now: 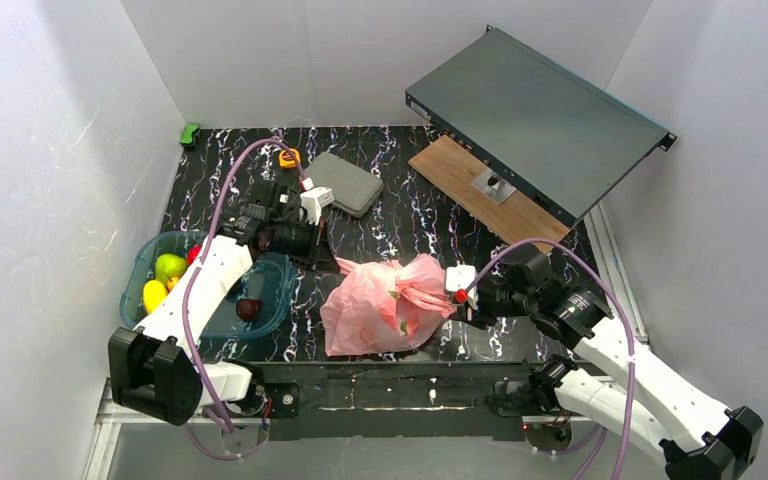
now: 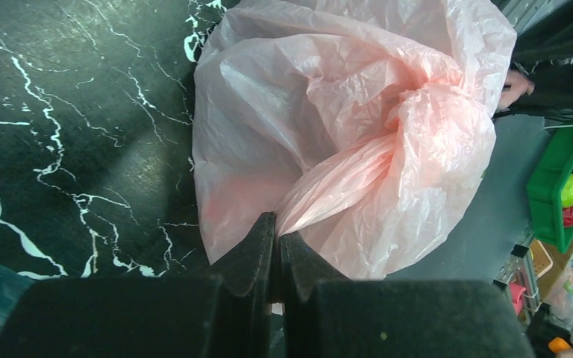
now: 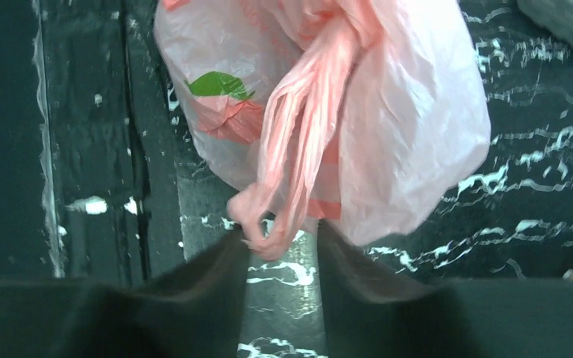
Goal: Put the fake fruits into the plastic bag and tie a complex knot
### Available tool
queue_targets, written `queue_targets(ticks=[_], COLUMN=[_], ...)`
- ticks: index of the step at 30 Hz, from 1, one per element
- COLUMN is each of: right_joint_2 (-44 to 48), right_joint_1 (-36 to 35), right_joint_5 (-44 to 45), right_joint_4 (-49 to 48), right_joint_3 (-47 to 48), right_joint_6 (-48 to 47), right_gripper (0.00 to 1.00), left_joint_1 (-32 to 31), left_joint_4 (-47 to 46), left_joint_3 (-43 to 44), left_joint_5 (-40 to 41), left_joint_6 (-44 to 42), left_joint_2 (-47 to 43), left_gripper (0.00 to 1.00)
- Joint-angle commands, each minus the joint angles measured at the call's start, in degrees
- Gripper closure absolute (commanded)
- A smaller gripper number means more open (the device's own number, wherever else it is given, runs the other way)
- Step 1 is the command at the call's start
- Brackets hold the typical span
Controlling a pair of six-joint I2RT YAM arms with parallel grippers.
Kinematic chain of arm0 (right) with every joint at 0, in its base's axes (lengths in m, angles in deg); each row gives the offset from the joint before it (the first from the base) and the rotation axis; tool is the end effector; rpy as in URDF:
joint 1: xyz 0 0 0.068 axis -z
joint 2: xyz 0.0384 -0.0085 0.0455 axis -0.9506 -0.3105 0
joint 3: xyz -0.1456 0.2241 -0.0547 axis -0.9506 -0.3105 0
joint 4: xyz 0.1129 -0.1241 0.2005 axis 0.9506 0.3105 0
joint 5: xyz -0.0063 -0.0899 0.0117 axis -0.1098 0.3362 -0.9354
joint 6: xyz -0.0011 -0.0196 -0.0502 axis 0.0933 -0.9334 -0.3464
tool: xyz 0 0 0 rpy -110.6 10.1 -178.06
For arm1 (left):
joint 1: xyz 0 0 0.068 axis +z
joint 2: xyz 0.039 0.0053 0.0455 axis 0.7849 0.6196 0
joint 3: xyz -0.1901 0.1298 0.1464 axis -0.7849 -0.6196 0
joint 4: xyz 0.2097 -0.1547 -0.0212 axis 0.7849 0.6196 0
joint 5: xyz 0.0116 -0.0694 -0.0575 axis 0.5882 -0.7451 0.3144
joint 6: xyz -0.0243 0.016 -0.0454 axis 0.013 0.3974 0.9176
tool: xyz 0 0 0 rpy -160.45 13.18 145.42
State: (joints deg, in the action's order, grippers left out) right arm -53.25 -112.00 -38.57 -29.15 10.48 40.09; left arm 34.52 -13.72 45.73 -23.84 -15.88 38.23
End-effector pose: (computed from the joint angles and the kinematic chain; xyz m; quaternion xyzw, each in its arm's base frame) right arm 0.1101 0.1137 0.2713 -0.6092 0.6166 0.2270 0.4441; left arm 0.2368 -0.0966 0.2977 0.2331 0.8640 -0.3592 0.2647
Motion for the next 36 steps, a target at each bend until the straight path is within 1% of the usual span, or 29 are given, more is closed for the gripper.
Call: queue_targets(ticks=[1, 2, 5, 10, 14, 16, 18, 21, 23, 26, 27, 29, 31, 32, 33, 34, 35, 36], right_joint_2=[-0.6, -0.3, -0.3, -2.8, -5.6, -6.9, -8.4, -10.5, -11.6, -13.1, -13.7, -14.7, -15.6, -15.7, -15.6, -15.4, -14.9, -14.3], right_joint_1=[-2.5, -3.4, -5.5, -7.9, -9.0, -9.0, -9.0, -9.0, -9.0, -9.0, -9.0, -9.0, -9.0, -9.0, -9.0, -9.0, -9.0, -9.0], right_joint_5=[-4.4, -3.8, -1.3, 2.7, 3.1, 3.7, 4.7, 8.1, 8.9, 8.9, 8.9, 8.5, 8.5, 9.0, 10.3, 12.1, 14.3, 16.8], right_joint_4=[3.4, 3.1, 0.3, -4.6, -6.7, -8.1, -9.2, -12.5, -13.8, -14.4, -14.6, -14.9, -14.2, -13.7, -13.5, -13.5, -13.5, -13.3], right_joint_3=[3.1, 2.9, 2.5, 2.3, 2.8, 2.7, 2.8, 1.5, 1.0, 1.3, 1.4, 1.6, 1.5, 1.3, 0.8, 0.4, -0.1, -0.4], right_joint_6=[-1.8, -1.6, 0.6, 3.1, 5.4, 7.1, 8.2, 9.3, 9.4, 10.2, 10.5, 10.5, 9.9, 9.3, 8.4, 7.7, 7.0, 6.4], right_gripper=[0.43, 0.39, 0.31, 0.3, 0.3, 0.32, 0.38, 0.44, 0.44, 0.42, 0.43, 0.48, 0.51, 0.56, 0.66, 0.78, 0.93, 0.99], left_joint_1=[-0.8, -0.8, -0.8, -0.9, -1.2, -1.1, -1.1, -1.1, -1.1, -1.1, -1.1, -1.1, -1.1, -1.1, -1.1, -1.1, -1.2, -1.2], left_joint_4=[-0.5, -0.6, -0.9, -1.6, -1.9, -1.9, -2.0, -2.1, -2.2, -2.5, -2.8, -3.6, -4.2, -4.5, -4.7, -5.0, -5.4, -5.9], left_joint_3=[-0.6, -0.6, -0.8, -1.1, -1.1, -1.1, -1.2, -1.4, -1.6, -1.9, -2.0, -2.5, -2.8, -3.1, -3.4, -3.8, -4.2, -4.7], left_joint_5=[-2.0, -2.0, -2.0, -2.3, -2.4, -2.4, -2.3, -2.3, -2.3, -2.0, -1.9, -1.1, 0.6, 2.2, 4.5, 7.7, 11.3, 14.7], left_joint_6=[1.8, 1.9, 1.9, 2.6, 2.8, 2.8, 2.7, 2.7, 2.7, 3.0, 3.2, 4.3, 5.4, 5.8, 6.1, 6.6, 7.0, 7.3], left_joint_2=[-2.2, -2.3, -2.5, -2.5, -2.6, -2.8, -2.9, -3.1, -3.2, -3.3, -3.4, -3.5, -4.0, -4.2, -4.7, -5.5, -6.3, -7.5], left_gripper=[1.0, 1.0, 1.0, 1.0, 1.0, 1.0, 1.0, 1.0, 1.0, 1.0, 1.0, 1.0, 1.0, 1.0, 1.0, 1.0, 1.0, 1.0])
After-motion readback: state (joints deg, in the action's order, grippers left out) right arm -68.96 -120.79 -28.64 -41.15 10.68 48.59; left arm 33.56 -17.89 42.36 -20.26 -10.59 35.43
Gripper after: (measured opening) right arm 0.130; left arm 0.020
